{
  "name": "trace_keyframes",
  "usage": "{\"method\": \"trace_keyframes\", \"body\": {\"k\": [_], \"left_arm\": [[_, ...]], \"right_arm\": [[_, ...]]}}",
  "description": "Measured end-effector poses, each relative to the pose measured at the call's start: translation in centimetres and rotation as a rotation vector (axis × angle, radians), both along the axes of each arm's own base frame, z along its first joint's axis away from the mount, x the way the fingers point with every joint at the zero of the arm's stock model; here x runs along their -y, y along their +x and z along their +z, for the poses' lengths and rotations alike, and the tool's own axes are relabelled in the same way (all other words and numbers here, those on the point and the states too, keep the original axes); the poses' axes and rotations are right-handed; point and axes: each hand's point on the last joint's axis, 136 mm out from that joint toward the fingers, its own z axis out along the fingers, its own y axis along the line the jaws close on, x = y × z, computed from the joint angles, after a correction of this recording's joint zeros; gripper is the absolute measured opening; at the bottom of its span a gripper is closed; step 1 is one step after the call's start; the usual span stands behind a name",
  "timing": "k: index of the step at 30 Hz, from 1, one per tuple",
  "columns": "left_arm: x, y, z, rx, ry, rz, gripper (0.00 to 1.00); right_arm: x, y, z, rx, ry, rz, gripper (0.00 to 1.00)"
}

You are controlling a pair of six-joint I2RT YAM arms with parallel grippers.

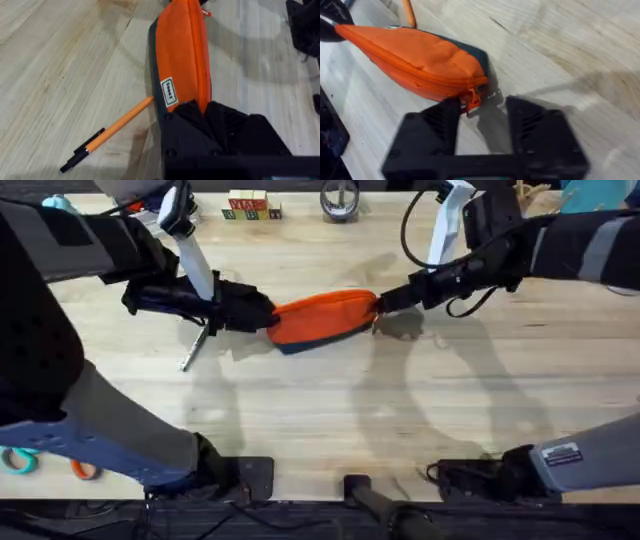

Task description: Unzip the bag, pick up the pens from the table one at a time and place them inside, then zip the bag closed.

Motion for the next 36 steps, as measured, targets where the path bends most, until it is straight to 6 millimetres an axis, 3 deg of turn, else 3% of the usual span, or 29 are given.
{"method": "trace_keyframes", "body": {"k": [2, 9, 13, 17, 20, 23, 24, 36], "left_arm": [[0.0, 0.0, 0.0, 0.0, 0.0, 0.0, 0.042], [0.0, 0.0, 0.0, 0.0, 0.0, 0.0, 0.042], [0.0, 0.0, 0.0, -0.001, 0.0, 0.0, 0.042], [0.0, 0.0, 0.0, 0.0, 0.0, 0.0, 0.042], [0.0, 0.0, 0.0, 0.0, 0.0, 0.0, 0.042], [0.0, 0.0, 0.0, 0.0, 0.0, 0.0, 0.042], [0.0, 0.0, 0.0, 0.0, 0.0, 0.0, 0.042], [0.0, 0.0, 0.0, 0.0, 0.0, 0.0, 0.042]], "right_arm": [[0.0, 0.0, 0.0, -0.001, 0.002, 0.0, 0.422], [0.0, 0.0, 0.0, -0.001, 0.002, 0.001, 0.441], [-0.2, -0.1, 0.0, -0.001, 0.002, 0.005, 0.326], [-0.7, -0.3, -0.3, -0.01, 0.001, 0.019, 0.291], [-1.3, -0.5, -0.6, -0.011, 0.001, 0.037, 0.222], [-1.7, -0.7, -0.6, -0.007, 0.003, 0.054, 0.055], [-1.8, -0.7, -0.6, -0.006, 0.003, 0.056, 0.04], [-1.7, -0.6, -0.6, -0.006, 0.002, 0.054, 0.03]]}}
